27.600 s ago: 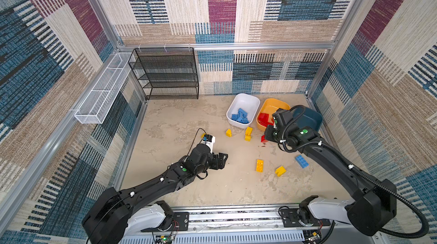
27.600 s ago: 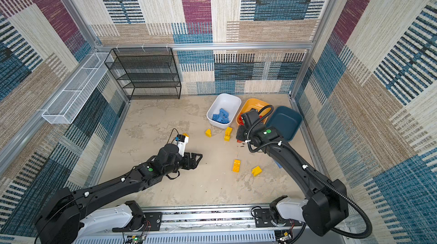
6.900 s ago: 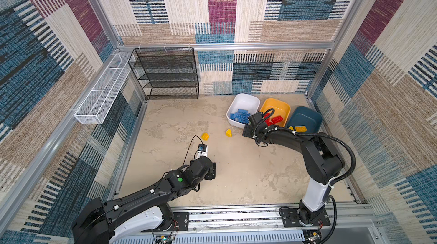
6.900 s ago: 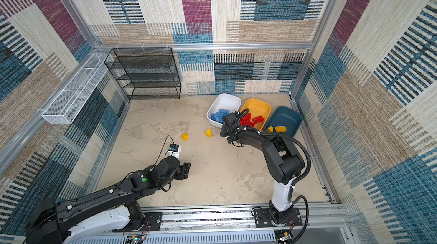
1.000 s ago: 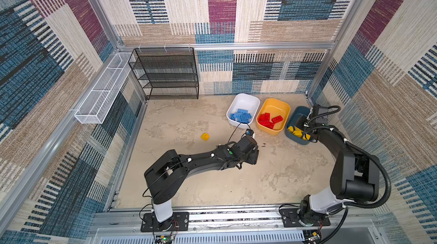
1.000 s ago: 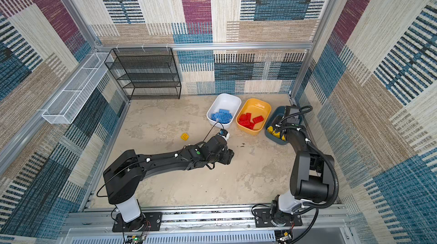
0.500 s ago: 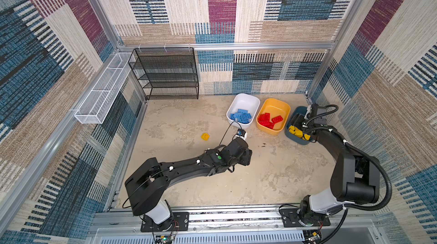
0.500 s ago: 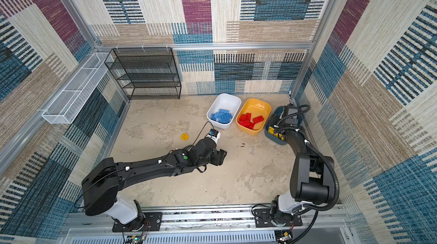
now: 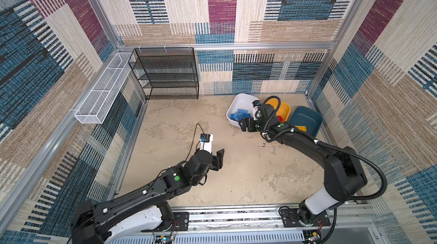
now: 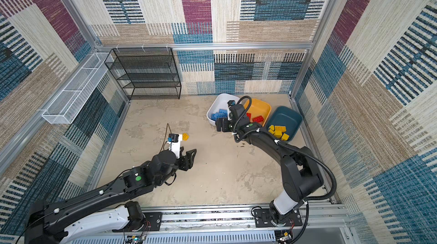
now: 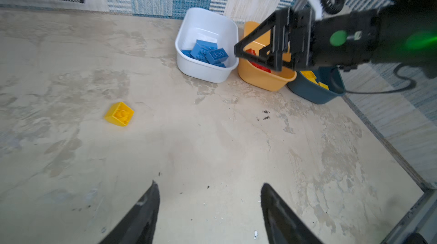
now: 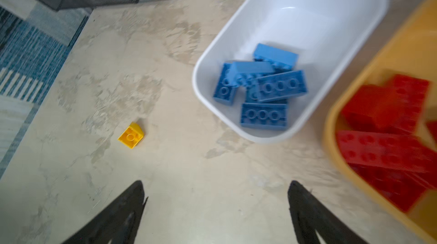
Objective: Sort the legos into containers by color
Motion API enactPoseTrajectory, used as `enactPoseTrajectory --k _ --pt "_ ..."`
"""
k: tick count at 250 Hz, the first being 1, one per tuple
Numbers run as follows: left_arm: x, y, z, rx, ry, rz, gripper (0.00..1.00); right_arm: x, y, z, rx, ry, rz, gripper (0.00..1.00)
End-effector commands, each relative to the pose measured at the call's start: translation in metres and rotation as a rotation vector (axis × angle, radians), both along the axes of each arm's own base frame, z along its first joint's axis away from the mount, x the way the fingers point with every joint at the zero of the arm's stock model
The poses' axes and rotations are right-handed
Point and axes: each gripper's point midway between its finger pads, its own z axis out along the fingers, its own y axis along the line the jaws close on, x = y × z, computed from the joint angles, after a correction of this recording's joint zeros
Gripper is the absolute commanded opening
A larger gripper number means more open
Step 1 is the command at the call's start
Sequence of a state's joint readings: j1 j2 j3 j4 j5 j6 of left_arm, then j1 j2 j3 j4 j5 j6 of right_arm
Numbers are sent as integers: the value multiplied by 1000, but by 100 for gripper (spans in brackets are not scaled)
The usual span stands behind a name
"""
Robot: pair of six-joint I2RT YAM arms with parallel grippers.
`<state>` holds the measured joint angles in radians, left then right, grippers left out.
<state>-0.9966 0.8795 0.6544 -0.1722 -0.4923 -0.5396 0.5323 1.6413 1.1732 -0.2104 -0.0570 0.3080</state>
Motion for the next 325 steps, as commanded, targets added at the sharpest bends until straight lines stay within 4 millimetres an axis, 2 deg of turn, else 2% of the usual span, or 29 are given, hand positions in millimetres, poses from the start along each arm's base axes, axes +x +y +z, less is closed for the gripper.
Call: enactPoseTrajectory --k 1,30,53,81,103,119,126,130,173,242,301,325 --pt "-4 48 -8 90 -29 126 70 -4 49 -4 -32 -35 77 96" --pt "-11 82 -9 80 -32 209 70 -17 108 -24 -45 -27 189 96" --pt "-17 100 -4 60 -46 244 70 -27 144 -41 -62 -20 250 98" --pt "-22 117 2 56 -67 274 70 -30 173 -57 -77 -7 288 99" --pt "-24 124 2 60 -69 286 71 -26 187 -66 -96 -12 310 99" --pt "-25 125 1 59 -66 285 71 -21 191 -75 -120 -17 317 100" --pt "-26 124 0 57 -64 283 71 -20 190 -85 -143 -9 322 100" --pt "-26 124 -1 57 -63 281 71 -17 195 -79 -137 -24 328 100" --pt "-24 119 -7 65 -46 268 70 -8 207 -102 -200 -26 382 99" --pt "-21 111 -15 71 -27 254 71 13 213 -130 -253 -7 386 96" --pt "-20 109 -19 68 -19 250 71 9 210 -147 -286 20 409 76" --pt "-19 108 -21 67 -15 248 70 5 206 -149 -283 18 408 62"
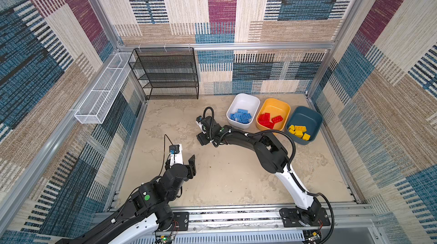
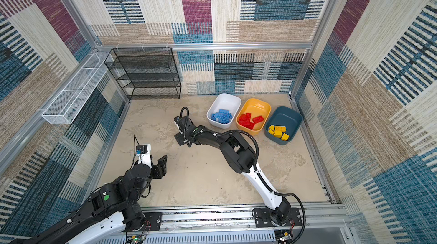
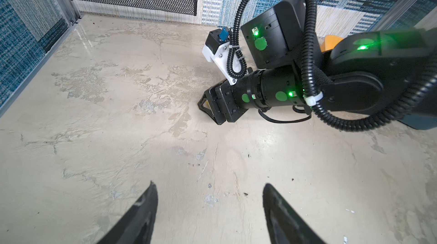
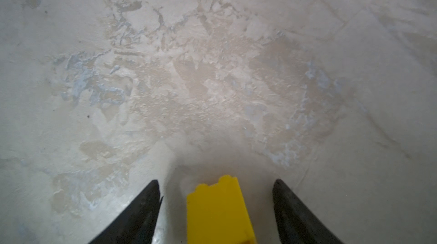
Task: Sort the legos into containers by color
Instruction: 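Carry the yellow 2x2 brick with the right gripper into the teal tub and release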
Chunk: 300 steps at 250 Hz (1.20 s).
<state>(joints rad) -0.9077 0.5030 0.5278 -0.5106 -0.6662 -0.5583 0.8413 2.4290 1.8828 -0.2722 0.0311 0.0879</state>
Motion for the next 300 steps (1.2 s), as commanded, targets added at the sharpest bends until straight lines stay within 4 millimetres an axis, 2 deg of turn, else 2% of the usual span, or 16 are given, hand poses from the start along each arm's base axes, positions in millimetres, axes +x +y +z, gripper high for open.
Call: enactPoseTrajectory --k 1,24,46,74,119,137,147,151,188,224,264,300 --pt "2 -4 1 -39 -6 0 70 -13 -9 -14 -35 48 8 62" --pt "2 -5 0 -38 1 -1 71 -15 -14 -10 -27 35 -3 51" --pt "2 -7 -1 -43 5 -5 71 -17 -19 -3 -24 10 -24 47" --pt "4 -10 -2 -48 7 -12 71 -16 -26 9 -12 -19 -62 30" --pt "8 -27 -2 -47 23 -64 71 -15 -41 34 8 -26 -123 27" --pt "11 -38 0 -43 39 -96 71 -14 -53 52 36 -18 -161 27" --pt "14 -45 0 -41 48 -110 71 -10 -60 69 69 -21 -184 27" --pt "15 -48 0 -40 52 -115 71 -11 -67 68 66 -11 -194 27" --pt "29 -82 1 -42 74 -180 71 -1 -119 110 146 -10 -284 27" --pt "45 -122 -6 -37 117 -251 71 10 -188 139 198 -21 -395 28" --pt "63 -168 -17 -48 177 -330 70 21 -272 149 207 -43 -552 28" --pt "73 -209 -27 -69 241 -405 69 29 -351 146 222 -53 -720 28"
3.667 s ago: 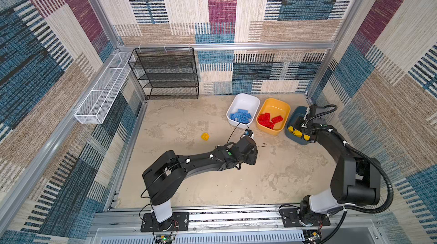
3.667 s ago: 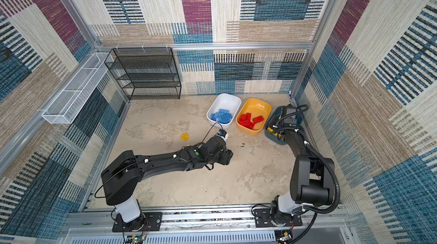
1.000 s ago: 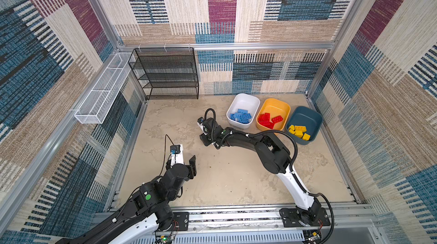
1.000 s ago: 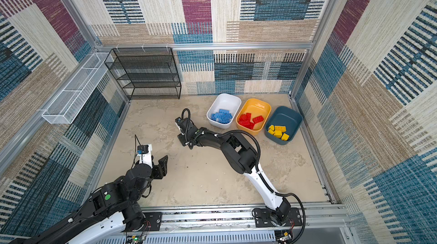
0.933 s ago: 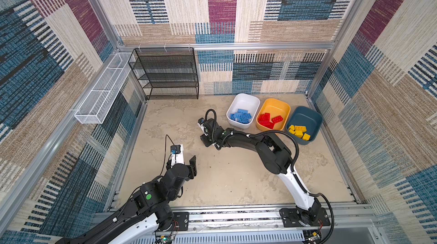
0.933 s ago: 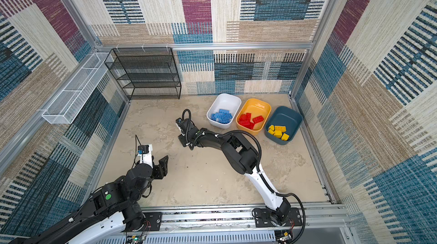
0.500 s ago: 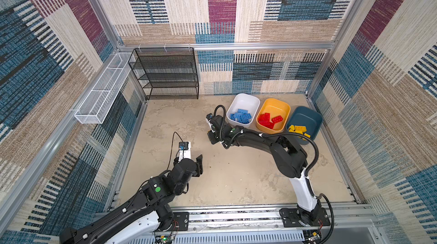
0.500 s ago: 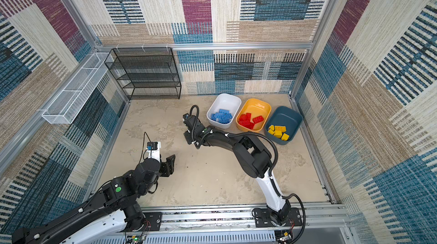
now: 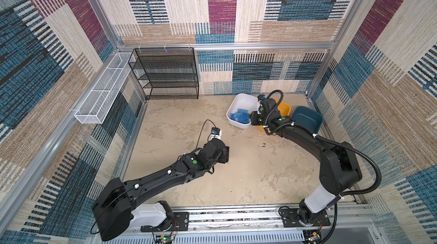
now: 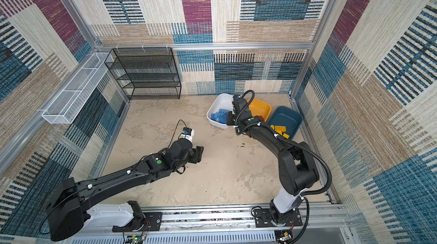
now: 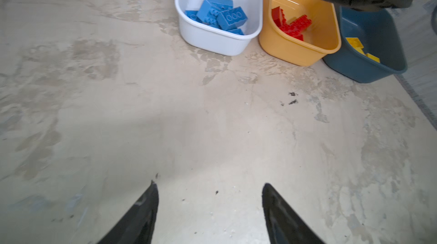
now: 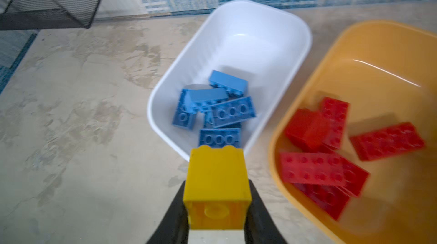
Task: Sort the legos into containers by color
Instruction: 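Carry the yellow 2x2 brick with the right gripper into the teal tub and release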
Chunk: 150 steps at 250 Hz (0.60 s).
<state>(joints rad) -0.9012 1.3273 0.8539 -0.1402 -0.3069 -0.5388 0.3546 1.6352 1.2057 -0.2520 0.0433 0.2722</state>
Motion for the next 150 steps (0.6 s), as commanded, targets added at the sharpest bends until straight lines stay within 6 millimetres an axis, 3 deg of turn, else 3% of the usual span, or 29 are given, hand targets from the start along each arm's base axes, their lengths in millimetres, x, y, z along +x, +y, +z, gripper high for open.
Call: enactPoseTrajectory --k 1,38,56,112,150 --pt "6 -39 8 -66 12 -105 69 3 -46 1 36 -5 -104 28" --pt "15 -71 -5 -61 55 -155 69 8 -122 -11 83 4 -270 28" --pt "18 -83 -13 -49 74 -171 69 11 -148 -15 115 9 -325 27" --pt "25 -111 -29 -36 109 -209 68 20 -202 -34 101 37 -464 27" --pt "28 -118 -34 -19 114 -220 68 23 -233 -43 85 42 -543 28"
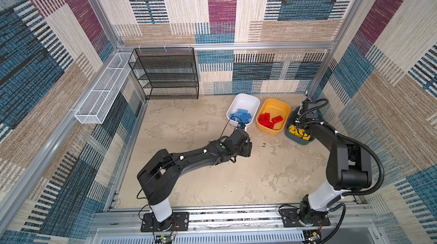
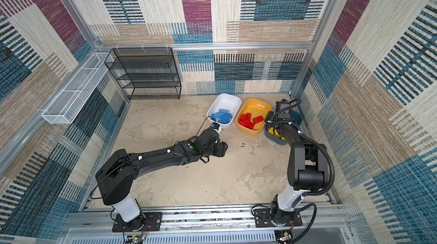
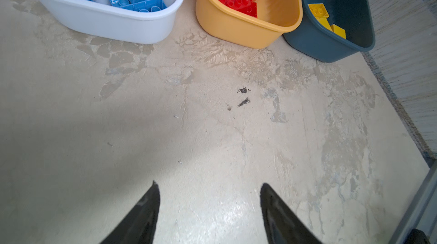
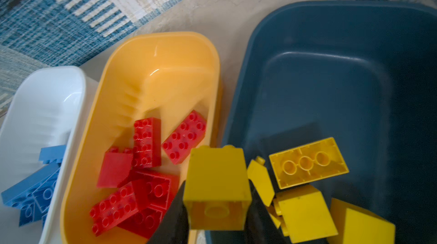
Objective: Sort the legos into containers by color
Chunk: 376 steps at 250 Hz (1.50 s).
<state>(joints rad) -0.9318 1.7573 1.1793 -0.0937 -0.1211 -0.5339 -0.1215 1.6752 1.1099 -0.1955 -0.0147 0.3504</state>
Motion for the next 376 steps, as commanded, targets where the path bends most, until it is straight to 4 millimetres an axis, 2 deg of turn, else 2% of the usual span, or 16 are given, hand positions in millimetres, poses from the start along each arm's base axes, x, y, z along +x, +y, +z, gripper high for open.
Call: enactPoseTrajectory --k 1,27,53,95,131,170,201,218,240,285,319,352,376 --pt "1 -10 3 4 -17 -48 68 10 -22 5 -16 -40 -62 27" --pt "3 -10 1 16 -22 -48 68 10 -40 -2 -29 -24 -107 27" --pt "5 -9 3 23 -34 -46 68 9 -47 -7 -23 -17 -120 32" --pt "6 -5 14 37 -59 -41 68 7 -50 -5 -37 -26 -131 54" --pt "6 8 25 44 -96 -20 69 1 -51 11 -53 -72 -143 70" --pt "5 31 44 76 -141 16 69 -9 -46 47 -81 -180 -112 80" --pt "1 63 64 112 -188 68 69 -31 -24 89 -125 -356 -51 92" --pt "-1 86 69 136 -199 107 69 -42 -10 103 -148 -417 -20 100" --pt "-3 120 69 193 -200 170 70 -49 10 99 -148 -412 20 99" --pt "-11 205 70 315 -230 343 75 -65 48 76 -148 -402 104 100" --pt "-16 263 70 327 -238 472 78 -89 54 64 -159 -497 121 100" --pt "-7 304 72 333 -279 590 81 -120 55 70 -232 -708 142 100" --pt "10 331 51 380 -265 656 82 -126 57 70 -306 -759 174 100"
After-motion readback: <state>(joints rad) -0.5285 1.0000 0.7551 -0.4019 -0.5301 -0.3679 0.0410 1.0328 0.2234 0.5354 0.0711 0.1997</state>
